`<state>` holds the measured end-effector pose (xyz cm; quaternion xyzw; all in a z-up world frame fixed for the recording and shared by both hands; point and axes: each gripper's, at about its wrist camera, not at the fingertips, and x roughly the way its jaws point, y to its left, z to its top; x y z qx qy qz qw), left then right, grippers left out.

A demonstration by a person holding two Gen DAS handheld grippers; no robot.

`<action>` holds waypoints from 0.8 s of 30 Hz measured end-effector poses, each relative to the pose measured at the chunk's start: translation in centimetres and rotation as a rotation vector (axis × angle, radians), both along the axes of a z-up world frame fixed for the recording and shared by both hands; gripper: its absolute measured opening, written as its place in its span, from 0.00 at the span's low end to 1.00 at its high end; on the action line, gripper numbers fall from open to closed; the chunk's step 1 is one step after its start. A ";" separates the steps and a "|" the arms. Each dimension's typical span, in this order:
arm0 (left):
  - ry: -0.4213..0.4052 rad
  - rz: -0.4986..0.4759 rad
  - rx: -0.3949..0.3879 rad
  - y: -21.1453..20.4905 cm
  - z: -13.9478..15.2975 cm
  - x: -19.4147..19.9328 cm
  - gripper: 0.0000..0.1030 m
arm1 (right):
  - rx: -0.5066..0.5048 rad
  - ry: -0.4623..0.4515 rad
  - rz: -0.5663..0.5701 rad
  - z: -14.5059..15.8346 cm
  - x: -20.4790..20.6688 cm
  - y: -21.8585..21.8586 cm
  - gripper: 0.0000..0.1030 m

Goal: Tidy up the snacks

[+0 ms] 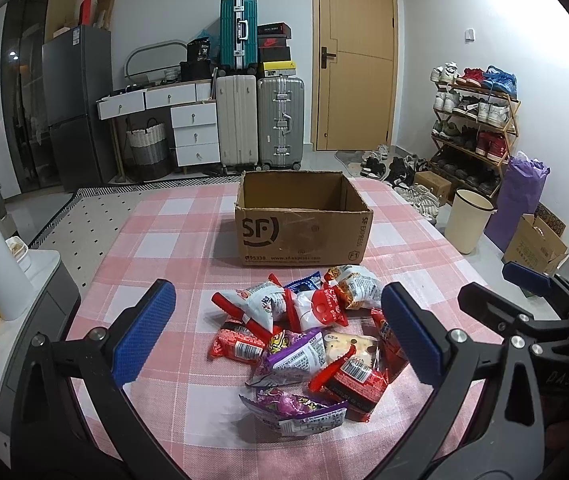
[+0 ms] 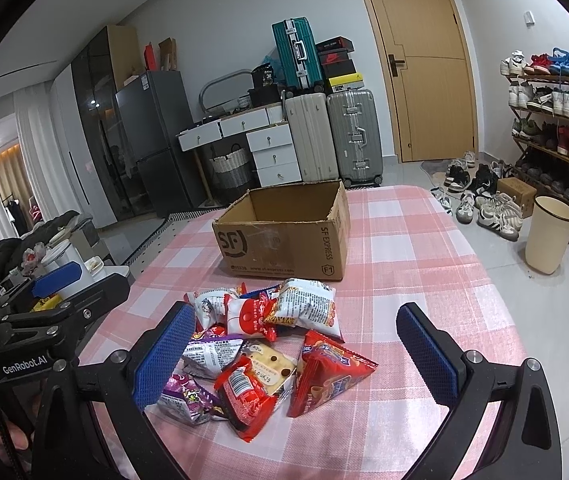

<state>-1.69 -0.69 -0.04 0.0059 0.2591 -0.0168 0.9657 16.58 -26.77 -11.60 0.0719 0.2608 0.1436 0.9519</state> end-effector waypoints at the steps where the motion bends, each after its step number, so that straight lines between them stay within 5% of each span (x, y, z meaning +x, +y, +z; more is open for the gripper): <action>1: 0.001 -0.001 -0.001 0.0 -0.1 0.0 1.00 | -0.001 0.004 0.000 0.2 -0.2 -0.3 0.99; 24: 0.094 -0.122 -0.108 1.8 -4.1 1.3 0.99 | 0.001 -0.001 -0.018 -0.2 0.3 -1.0 0.99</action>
